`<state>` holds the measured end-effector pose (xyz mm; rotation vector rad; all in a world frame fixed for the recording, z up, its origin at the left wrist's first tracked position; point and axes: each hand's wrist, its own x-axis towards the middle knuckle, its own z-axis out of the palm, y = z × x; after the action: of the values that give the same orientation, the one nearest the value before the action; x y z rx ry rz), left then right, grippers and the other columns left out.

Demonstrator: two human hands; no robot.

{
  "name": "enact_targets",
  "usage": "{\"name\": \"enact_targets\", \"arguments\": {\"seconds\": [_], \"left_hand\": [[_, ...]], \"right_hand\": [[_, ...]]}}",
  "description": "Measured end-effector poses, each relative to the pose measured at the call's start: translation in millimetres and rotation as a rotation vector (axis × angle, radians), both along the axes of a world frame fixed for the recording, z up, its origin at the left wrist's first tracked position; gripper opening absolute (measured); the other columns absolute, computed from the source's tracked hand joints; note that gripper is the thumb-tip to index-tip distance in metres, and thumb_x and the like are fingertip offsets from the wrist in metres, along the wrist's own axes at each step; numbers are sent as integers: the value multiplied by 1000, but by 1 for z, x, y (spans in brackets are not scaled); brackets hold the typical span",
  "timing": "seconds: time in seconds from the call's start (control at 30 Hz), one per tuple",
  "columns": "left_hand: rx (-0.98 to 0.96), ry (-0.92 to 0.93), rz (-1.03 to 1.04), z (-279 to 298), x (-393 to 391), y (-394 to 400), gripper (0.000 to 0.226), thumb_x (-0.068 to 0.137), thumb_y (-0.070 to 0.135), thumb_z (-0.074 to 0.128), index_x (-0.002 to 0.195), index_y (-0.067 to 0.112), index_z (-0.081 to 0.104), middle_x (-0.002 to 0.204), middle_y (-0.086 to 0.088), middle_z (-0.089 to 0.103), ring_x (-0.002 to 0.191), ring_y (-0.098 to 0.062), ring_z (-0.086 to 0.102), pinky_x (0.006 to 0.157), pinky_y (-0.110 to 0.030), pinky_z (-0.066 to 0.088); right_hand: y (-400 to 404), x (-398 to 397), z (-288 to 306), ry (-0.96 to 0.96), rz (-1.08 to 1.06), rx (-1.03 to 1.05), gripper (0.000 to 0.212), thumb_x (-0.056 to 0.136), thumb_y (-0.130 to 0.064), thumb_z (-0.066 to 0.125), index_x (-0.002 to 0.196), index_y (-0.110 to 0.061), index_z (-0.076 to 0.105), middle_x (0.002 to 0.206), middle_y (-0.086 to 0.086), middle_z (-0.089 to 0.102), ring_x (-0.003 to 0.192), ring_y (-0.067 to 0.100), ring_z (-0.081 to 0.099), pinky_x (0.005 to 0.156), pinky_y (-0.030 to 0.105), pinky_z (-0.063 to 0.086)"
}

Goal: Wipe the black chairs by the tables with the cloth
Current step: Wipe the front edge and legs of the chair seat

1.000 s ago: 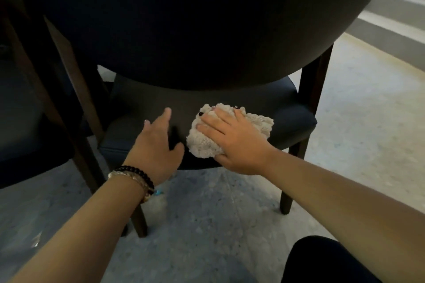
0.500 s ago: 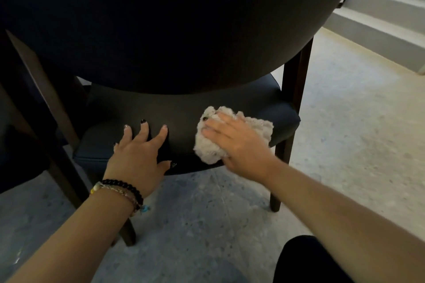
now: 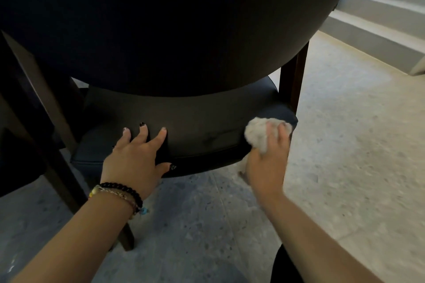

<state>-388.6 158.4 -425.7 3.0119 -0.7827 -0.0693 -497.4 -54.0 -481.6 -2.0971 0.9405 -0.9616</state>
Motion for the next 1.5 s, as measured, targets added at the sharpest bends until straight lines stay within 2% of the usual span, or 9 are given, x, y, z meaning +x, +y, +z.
{"name": "enact_targets", "arguments": {"seconds": [0.1, 0.3, 0.5, 0.7, 0.83, 0.97, 1.17, 1.33, 1.5], "left_hand": [[-5, -20, -5, -1, 1, 1, 77, 88, 60, 49, 150, 45, 5, 160, 4, 12, 147, -30, 9, 112, -46, 34], [-10, -41, -16, -4, -1, 3, 76, 88, 61, 46, 150, 45, 4, 160, 5, 12, 147, -29, 8, 111, -45, 36], [-6, -70, -6, -5, -1, 2, 77, 88, 60, 49, 150, 45, 6, 160, 3, 15, 147, -30, 12, 109, -46, 38], [-25, -98, -3, -9, -1, 2, 76, 87, 59, 52, 150, 45, 13, 159, 2, 20, 146, -32, 16, 106, -48, 39], [-32, -102, 8, -12, -5, 1, 74, 89, 56, 50, 150, 43, 11, 160, 2, 17, 146, -32, 11, 110, -47, 36], [-24, -112, 7, -10, -4, -1, 74, 90, 54, 51, 151, 42, 10, 160, 1, 17, 146, -32, 11, 112, -47, 32], [-31, -83, 4, -6, -2, 2, 75, 88, 55, 54, 150, 44, 13, 160, 3, 18, 146, -31, 14, 109, -48, 35], [-51, -50, -51, 3, 8, 11, 69, 88, 49, 59, 146, 49, 22, 158, 11, 22, 145, -25, 21, 109, -46, 34], [-54, -85, -66, 4, 7, 18, 67, 89, 51, 56, 145, 52, 19, 157, 17, 21, 145, -19, 23, 105, -41, 38]], "right_hand": [[-6, -2, -4, -33, -2, -12, 52, 98, -8, 50, 148, -14, 38, 158, 8, 24, 145, 19, 22, 109, 2, 7], [-69, 23, 18, -169, -418, 411, 27, 98, -6, 37, 103, -1, 63, 107, 16, 62, 97, 29, 61, 82, 30, 51], [13, 16, -3, -222, -252, 459, 42, 96, -6, 49, 138, -9, 48, 134, 11, 50, 116, 21, 56, 99, 32, 49], [-57, 12, 15, -426, -424, 921, 24, 96, -11, 43, 84, -20, 62, 69, -3, 59, 55, 8, 61, 49, 20, 46], [-28, 23, 13, -497, -378, 1140, 27, 101, -13, 43, 84, -26, 59, 80, -3, 62, 69, 12, 61, 68, 31, 54], [34, 22, 3, -513, -361, 1388, 13, 100, -23, 52, 100, -19, 65, 85, 2, 69, 61, 14, 67, 42, 23, 51], [96, 31, 6, -423, -26, 1759, 30, 99, -17, 44, 120, 1, 56, 110, 21, 64, 96, 31, 60, 100, 47, 48], [73, -10, 10, -354, 49, 1640, 23, 96, -24, 53, 103, -8, 68, 92, 13, 74, 86, 29, 71, 75, 41, 57], [18, -26, 36, -432, -74, 585, 25, 82, -33, 56, 99, -18, 68, 83, -7, 70, 78, 7, 68, 73, 33, 56]]}}
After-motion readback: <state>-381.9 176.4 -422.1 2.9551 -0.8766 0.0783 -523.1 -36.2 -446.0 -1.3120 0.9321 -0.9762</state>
